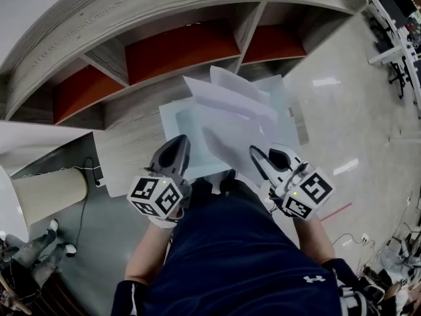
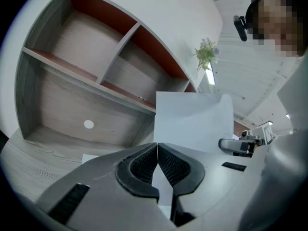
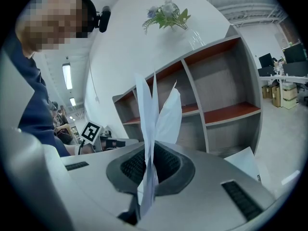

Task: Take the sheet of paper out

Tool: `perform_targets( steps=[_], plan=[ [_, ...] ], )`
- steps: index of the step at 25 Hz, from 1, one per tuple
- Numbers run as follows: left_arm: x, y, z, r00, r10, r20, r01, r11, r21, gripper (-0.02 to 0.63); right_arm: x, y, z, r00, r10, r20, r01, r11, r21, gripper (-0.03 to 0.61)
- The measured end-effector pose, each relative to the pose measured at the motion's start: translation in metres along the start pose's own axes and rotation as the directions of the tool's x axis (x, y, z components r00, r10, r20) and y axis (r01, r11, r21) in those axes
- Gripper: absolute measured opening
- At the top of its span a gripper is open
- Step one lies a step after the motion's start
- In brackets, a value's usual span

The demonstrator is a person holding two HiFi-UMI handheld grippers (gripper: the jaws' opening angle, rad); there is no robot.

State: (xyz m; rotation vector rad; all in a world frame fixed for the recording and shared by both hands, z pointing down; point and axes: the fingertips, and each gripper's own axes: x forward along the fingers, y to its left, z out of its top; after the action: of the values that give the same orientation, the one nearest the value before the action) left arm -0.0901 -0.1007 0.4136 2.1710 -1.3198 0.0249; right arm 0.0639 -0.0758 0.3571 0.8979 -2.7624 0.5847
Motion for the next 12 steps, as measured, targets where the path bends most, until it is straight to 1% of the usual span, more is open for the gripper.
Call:
perform_targets(
  steps=[4, 12],
  plan=[
    [-0.0013, -0.0032, 0.0047, 1.000, -0.009, 0.012, 0.009, 1.000, 0.006, 0.015, -0.0001, -0.0003, -0.0012, 1.000, 0.000, 0.000, 0.000, 1.000, 0.004, 0.015],
    [-0.0008, -0.0001, 0.0005, 1.000, -0.004, -0.001, 0.004, 1.000, -0.001, 0.015, 0.0006, 0.0009, -0.0010, 1.000, 0.004, -0.004, -0.004, 1.000, -0.008, 0.015]
  ],
)
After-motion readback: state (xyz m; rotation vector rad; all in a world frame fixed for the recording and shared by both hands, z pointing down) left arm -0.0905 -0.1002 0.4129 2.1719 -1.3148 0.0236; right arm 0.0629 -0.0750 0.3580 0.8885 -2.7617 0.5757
